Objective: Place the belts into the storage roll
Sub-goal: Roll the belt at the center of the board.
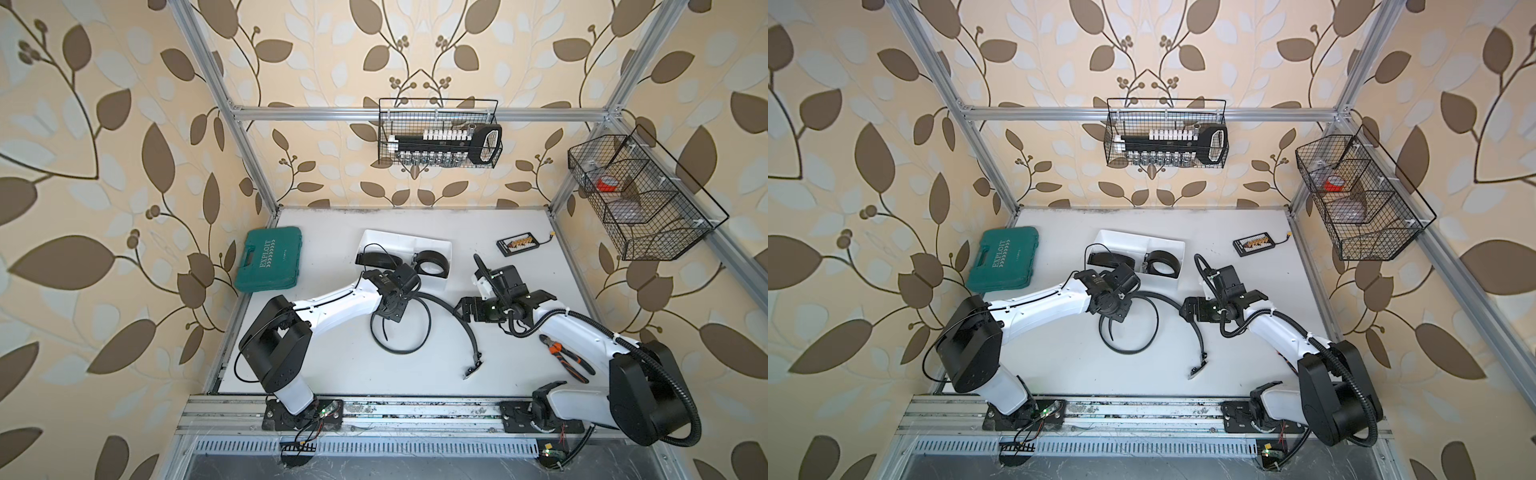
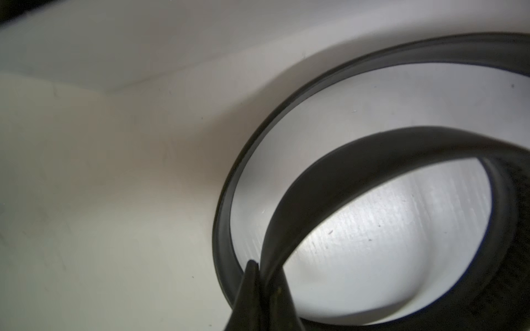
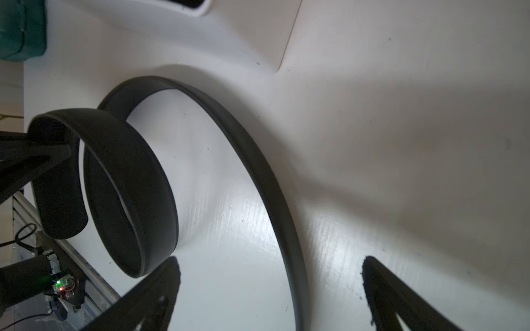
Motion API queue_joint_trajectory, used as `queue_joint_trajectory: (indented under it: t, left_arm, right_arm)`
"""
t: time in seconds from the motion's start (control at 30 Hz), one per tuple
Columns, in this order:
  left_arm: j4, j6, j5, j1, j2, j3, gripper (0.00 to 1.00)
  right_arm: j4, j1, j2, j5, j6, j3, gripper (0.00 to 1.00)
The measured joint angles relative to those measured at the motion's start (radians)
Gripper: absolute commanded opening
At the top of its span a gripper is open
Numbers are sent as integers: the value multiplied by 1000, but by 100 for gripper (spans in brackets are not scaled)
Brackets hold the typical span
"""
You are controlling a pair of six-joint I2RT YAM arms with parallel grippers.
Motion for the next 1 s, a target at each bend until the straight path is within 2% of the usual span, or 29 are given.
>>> queue_joint_trajectory:
  t: [0.13, 0.3, 0.53, 0.73, 0.87, 1.0]
  left_arm:
    - [-10, -159, 43, -20, 6, -34, 0]
    - [-10, -299, 82, -39, 20, -37, 0]
    - [-57, -471, 90, -39, 168, 33, 0]
    - [-98, -614, 80, -39, 188, 61, 0]
    - [-157, -721, 63, -35, 196, 73, 0]
    - [-255, -808, 72, -3, 251, 146, 0]
  right_arm:
    - [-24, 31, 4, 38, -5, 6, 92]
    - [-39, 48, 22, 61, -7, 13, 83]
    - [-51, 78, 65, 69, -4, 24, 65]
    - [-57, 84, 92, 73, -8, 25, 42]
    - [-64, 84, 121, 79, -17, 28, 30]
    - [-84, 84, 168, 108, -27, 56, 19]
